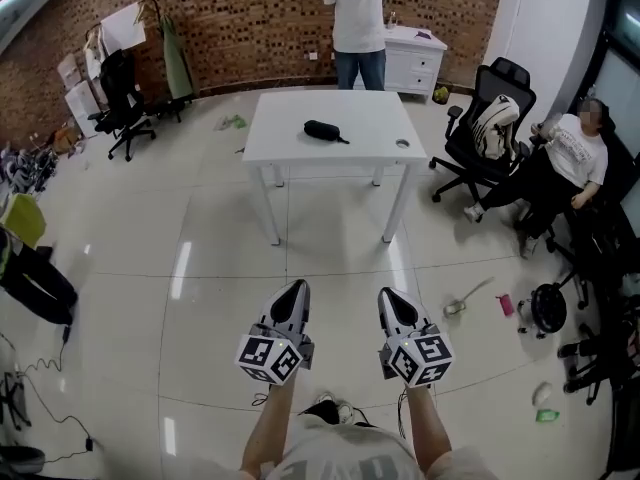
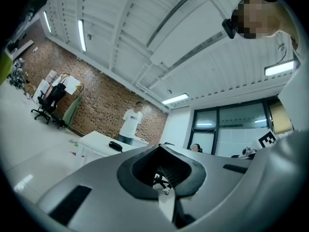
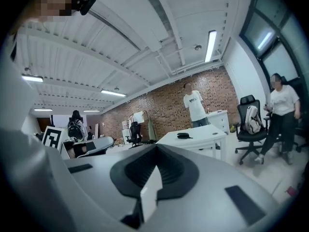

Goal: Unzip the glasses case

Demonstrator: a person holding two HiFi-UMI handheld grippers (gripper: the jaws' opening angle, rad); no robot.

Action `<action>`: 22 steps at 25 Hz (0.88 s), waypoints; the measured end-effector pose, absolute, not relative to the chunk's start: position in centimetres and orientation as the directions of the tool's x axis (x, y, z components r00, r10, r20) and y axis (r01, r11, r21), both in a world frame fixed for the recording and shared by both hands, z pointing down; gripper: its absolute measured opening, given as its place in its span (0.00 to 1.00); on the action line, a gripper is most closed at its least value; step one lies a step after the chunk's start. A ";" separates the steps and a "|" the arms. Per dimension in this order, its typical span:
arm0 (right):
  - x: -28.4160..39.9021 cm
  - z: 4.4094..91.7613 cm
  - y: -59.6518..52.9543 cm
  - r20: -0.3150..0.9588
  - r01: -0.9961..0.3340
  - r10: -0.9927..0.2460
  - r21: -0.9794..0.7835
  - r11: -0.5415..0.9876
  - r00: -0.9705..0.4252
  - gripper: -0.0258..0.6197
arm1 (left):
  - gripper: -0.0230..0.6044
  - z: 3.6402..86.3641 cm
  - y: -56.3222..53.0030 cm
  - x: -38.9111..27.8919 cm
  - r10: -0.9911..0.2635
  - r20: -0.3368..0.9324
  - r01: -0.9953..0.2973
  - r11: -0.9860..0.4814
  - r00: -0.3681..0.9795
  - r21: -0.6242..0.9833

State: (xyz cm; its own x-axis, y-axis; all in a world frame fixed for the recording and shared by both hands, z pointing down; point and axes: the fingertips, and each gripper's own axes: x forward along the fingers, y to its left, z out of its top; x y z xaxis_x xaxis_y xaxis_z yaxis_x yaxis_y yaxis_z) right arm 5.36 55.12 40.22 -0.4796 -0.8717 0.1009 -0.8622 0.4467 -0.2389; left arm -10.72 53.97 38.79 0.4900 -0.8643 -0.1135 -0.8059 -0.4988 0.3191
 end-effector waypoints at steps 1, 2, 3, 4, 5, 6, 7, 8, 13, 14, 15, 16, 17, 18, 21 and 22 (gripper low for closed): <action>5.0 39.9 55.8 0.103 -0.867 -0.876 -0.235 0.440 -0.472 0.04 | 0.04 38.6 54.6 -10.9 -0.863 -0.110 -0.804 -0.500 0.492 0.321; 4.7 39.6 56.4 0.103 -0.867 -0.876 -0.237 0.438 -0.471 0.04 | 0.04 38.5 55.3 -11.0 -0.863 -0.107 -0.804 -0.501 0.494 0.321; 4.2 39.4 57.1 0.103 -0.864 -0.874 -0.244 0.441 -0.475 0.04 | 0.04 38.3 56.0 -11.2 -0.861 -0.106 -0.803 -0.503 0.497 0.320; 3.9 39.2 57.6 0.100 -0.859 -0.871 -0.249 0.447 -0.482 0.04 | 0.04 38.2 56.6 -11.2 -0.859 -0.107 -0.802 -0.507 0.501 0.317; 3.6 39.1 58.0 0.097 -0.857 -0.869 -0.252 0.450 -0.485 0.04 | 0.04 38.1 57.1 -11.2 -0.855 -0.109 -0.799 -0.514 0.507 0.313; 3.4 39.0 58.1 0.093 -0.856 -0.870 -0.253 0.450 -0.485 0.04 | 0.04 38.1 57.3 -11.0 -0.850 -0.109 -0.795 -0.521 0.515 0.309; 3.3 38.9 58.1 0.088 -0.856 -0.871 -0.257 0.449 -0.483 0.04 | 0.04 38.1 57.3 -10.8 -0.847 -0.107 -0.793 -0.526 0.520 0.309; 3.1 38.8 58.3 0.083 -0.854 -0.872 -0.264 0.448 -0.482 0.04 | 0.04 38.2 57.3 -10.7 -0.847 -0.103 -0.792 -0.525 0.521 0.312; 2.1 37.3 59.2 0.056 -0.856 -0.872 -0.231 0.463 -0.486 0.04 | 0.04 37.6 57.9 -11.0 -0.850 -0.091 -0.800 -0.520 0.518 0.299; 2.0 37.1 59.4 0.053 -0.857 -0.873 -0.225 0.463 -0.485 0.04 | 0.04 37.3 58.0 -11.0 -0.847 -0.094 -0.799 -0.526 0.523 0.292; 2.0 37.0 59.5 0.052 -0.858 -0.874 -0.222 0.462 -0.484 0.04 | 0.04 37.0 58.2 -11.0 -0.843 -0.099 -0.797 -0.533 0.529 0.285; 2.1 37.0 59.6 0.052 -0.860 -0.874 -0.220 0.461 -0.482 0.04 | 0.04 36.8 58.3 -11.0 -0.840 -0.102 -0.796 -0.539 0.533 0.277; 2.1 37.0 59.8 0.053 -0.861 -0.875 -0.218 0.459 -0.480 0.04 | 0.04 36.6 58.4 -10.9 -0.838 -0.104 -0.795 -0.543 0.536 0.271; 2.2 37.1 59.9 0.056 -0.863 -0.877 -0.216 0.457 -0.478 0.04 | 0.04 36.5 58.6 -10.9 -0.836 -0.104 -0.795 -0.545 0.538 0.267; 2.4 37.3 60.6 0.059 -0.866 -0.880 -0.220 0.448 -0.471 0.04 | 0.04 36.3 59.1 -11.0 -0.837 -0.107 -0.796 -0.545 0.537 0.265; 2.4 37.2 60.8 0.058 -0.867 -0.881 -0.220 0.447 -0.469 0.04 | 0.04 36.2 59.2 -11.2 -0.837 -0.108 -0.796 -0.544 0.536 0.264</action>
